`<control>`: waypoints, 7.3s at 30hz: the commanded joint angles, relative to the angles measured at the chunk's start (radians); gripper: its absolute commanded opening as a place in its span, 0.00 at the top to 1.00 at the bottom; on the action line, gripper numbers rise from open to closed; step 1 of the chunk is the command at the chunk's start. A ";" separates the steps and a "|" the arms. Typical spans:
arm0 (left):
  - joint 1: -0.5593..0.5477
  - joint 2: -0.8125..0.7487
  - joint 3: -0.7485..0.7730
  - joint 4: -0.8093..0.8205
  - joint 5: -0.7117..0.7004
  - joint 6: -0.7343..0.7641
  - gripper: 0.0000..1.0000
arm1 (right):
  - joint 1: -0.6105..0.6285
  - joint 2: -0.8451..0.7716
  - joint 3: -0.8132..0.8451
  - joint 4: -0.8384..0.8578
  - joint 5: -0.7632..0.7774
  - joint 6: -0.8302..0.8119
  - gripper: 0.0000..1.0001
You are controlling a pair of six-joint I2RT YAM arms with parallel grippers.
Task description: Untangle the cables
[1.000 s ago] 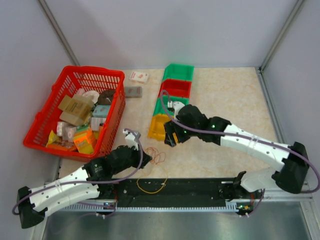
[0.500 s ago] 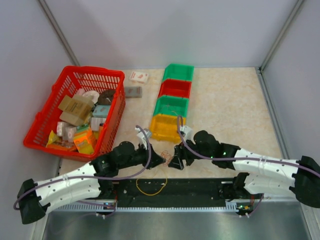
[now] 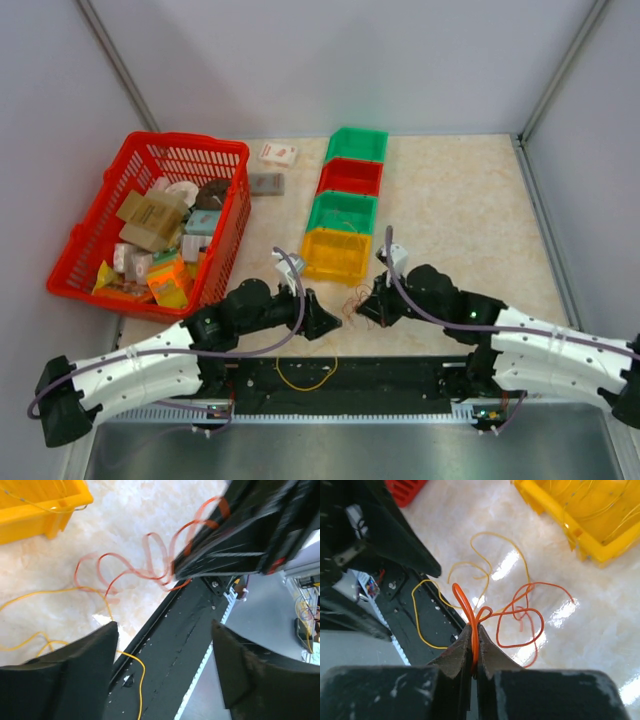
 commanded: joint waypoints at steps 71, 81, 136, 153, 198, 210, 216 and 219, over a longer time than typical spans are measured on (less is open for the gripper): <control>0.109 0.025 -0.009 -0.137 -0.114 0.110 0.42 | -0.511 0.805 1.172 -0.270 0.094 -0.318 1.00; 0.113 -0.079 0.019 -0.188 -0.140 0.154 0.43 | -0.515 1.133 1.404 -0.316 0.152 -0.365 1.00; 0.126 -0.305 -0.064 -0.291 -0.245 -0.048 0.41 | 0.322 0.561 0.259 -0.276 0.419 0.098 0.30; 0.126 -0.243 -0.061 -0.254 -0.229 -0.042 0.41 | 0.322 0.583 0.189 -0.219 0.407 0.122 0.59; 0.126 -0.236 -0.033 -0.258 -0.233 0.015 0.38 | -0.049 0.098 0.703 -0.196 0.344 -0.263 1.00; 0.126 -0.219 -0.033 -0.225 -0.206 -0.011 0.38 | -0.049 0.034 0.863 -0.207 0.358 -0.330 1.00; 0.126 -0.219 -0.029 -0.223 -0.206 -0.010 0.38 | -0.049 0.113 0.941 -0.207 0.450 -0.433 1.00; 0.126 -0.219 -0.027 -0.225 -0.208 -0.005 0.38 | -0.063 0.162 0.959 -0.199 0.464 -0.468 1.00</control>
